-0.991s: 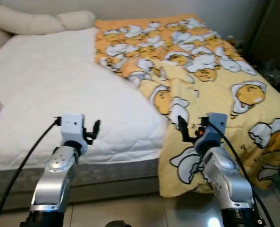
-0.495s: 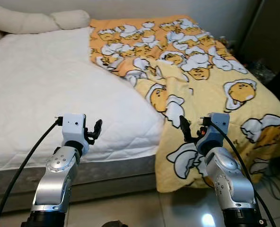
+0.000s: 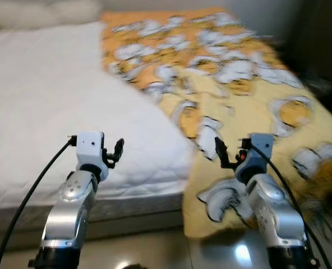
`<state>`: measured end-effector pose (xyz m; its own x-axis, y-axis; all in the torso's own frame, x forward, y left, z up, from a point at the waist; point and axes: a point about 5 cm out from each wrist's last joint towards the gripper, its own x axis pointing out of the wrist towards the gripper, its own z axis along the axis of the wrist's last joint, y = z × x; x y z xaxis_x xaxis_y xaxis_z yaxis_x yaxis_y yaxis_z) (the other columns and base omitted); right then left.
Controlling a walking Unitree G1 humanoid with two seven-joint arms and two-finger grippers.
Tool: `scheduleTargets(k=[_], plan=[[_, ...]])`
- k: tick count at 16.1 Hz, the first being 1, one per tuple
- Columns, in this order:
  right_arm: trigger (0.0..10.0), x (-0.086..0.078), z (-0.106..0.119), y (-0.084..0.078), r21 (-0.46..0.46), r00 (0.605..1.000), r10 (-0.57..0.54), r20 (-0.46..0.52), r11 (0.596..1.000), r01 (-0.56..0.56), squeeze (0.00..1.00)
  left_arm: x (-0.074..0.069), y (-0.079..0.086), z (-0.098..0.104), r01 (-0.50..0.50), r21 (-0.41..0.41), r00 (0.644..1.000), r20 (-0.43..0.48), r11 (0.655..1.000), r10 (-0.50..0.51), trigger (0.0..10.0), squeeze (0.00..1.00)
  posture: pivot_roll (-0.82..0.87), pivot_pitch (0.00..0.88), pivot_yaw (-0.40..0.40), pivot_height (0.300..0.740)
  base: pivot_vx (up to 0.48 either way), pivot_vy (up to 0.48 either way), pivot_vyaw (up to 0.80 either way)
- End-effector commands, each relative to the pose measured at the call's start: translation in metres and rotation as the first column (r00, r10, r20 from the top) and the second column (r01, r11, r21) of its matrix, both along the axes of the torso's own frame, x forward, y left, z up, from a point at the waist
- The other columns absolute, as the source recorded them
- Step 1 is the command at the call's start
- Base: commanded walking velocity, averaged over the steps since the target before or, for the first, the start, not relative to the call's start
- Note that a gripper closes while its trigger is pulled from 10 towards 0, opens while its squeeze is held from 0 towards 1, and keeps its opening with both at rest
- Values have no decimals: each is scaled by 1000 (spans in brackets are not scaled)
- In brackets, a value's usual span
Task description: Clean up the room
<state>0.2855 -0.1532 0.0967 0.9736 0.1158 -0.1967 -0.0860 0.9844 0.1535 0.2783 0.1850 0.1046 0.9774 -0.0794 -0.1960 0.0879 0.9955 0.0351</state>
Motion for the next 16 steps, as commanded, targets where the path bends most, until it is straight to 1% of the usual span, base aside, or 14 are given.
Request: scheduleTargets(k=[1, 4, 8, 11, 13, 16], plan=[[10000, -1, -2, -7, -8, 999, -43, -17, 999, 42, 0, 0, -1, -1, -5, -17, 1000, -5, 1000, 5, 10000, 0, 2, 0, 39, 740, 281, 0, 0], [10000, -1, -3, -10, -34, 999, -33, -25, 999, 32, 0, -1, -3, -3, -8, -25, 1000, -8, 1000, 8, 10000, 0, 2, 0, 32, 740, 281, 0, 0], [10000, -7, -5, -8, -41, 999, -33, -36, 999, 32, 0, -6, -4, -5, -14, -27, 1000, -15, 1000, 14, 10000, 0, 10, 0, 23, 740, 256, 0, 0], [10000, -13, -4, -16, -55, 997, -62, -36, 997, 60, 0, -12, -2, -4, -10, -22, 1000, -12, 1000, 10, 10000, 0, 9, 0, 22, 740, 244, 0, 0], [10000, -18, -4, -24, -58, 994, -104, -33, 993, 102, 0, -18, 5, -4, -41, -31, 999, -11, 999, 41, 10000, 0, 6, 0, 19, 740, 244, 0, 0], [10000, -22, -8, -28, -69, 991, -124, -45, 990, 120, 0, -20, 12, -6, -67, -33, 998, -20, 997, 67, 10000, 0, 0, 0, 27, 740, 242, 0, 0]])
